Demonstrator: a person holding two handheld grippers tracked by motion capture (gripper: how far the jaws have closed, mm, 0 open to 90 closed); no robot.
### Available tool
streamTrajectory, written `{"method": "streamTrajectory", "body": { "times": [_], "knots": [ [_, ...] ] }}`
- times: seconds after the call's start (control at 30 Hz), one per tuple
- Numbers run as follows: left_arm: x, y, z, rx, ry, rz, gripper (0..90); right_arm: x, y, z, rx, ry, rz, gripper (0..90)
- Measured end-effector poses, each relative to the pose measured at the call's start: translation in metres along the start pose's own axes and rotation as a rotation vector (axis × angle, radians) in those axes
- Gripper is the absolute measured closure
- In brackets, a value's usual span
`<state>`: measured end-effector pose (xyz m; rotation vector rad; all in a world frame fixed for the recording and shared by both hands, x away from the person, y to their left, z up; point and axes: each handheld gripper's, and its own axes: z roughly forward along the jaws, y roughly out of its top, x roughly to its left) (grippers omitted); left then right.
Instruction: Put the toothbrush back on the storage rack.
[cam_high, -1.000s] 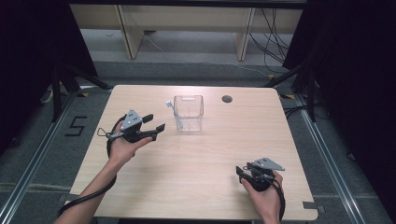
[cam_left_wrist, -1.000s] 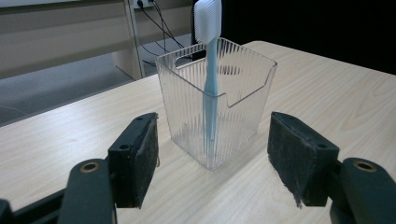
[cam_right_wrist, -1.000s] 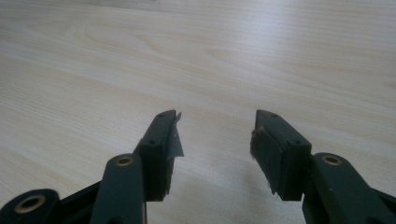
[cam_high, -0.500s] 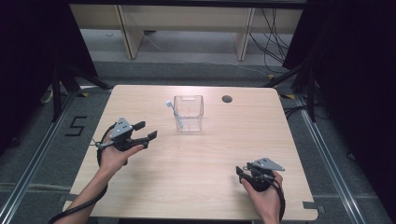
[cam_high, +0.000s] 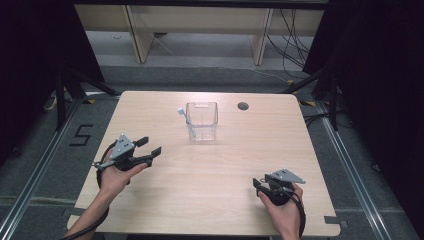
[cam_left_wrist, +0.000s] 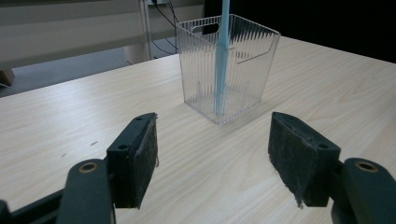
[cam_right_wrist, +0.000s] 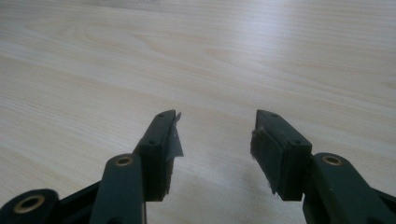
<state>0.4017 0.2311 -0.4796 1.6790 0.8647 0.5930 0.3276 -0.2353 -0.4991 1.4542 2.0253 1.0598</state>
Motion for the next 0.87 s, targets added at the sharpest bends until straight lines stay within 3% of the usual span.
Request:
{"method": "streamTrajectory", "body": {
  "times": [0.27, 0.3, 0.33, 0.4, 0.63, 0.87],
  "knots": [
    [0.002, -0.022, -0.016, 0.0, 0.017, -0.022, 32.4, 0.001, 0.0, 0.0, 0.005, 0.0, 0.014, 50.1],
    [0.002, -0.022, -0.016, 0.0, 0.017, -0.022, 32.4, 0.003, 0.0, 0.0, 0.014, 0.004, 0.04, 50.1],
    [0.003, -0.025, -0.019, 0.003, 0.028, -0.028, 32.4, 0.001, 0.0, 0.0, 0.007, -0.006, 0.005, 50.1],
    [0.004, -0.03, -0.023, 0.001, 0.033, -0.029, 32.4, 0.0, 0.0, 0.0, 0.003, -0.006, -0.005, 50.0],
    [0.007, -0.043, -0.031, -0.033, 0.035, -0.042, 31.4, 0.001, 0.0, 0.0, 0.0, -0.004, -0.002, 50.0],
    [0.005, -0.051, -0.033, -0.039, 0.049, -0.016, 31.1, 0.001, 0.001, 0.001, 0.002, 0.018, 0.023, 49.9]
  ]
}}
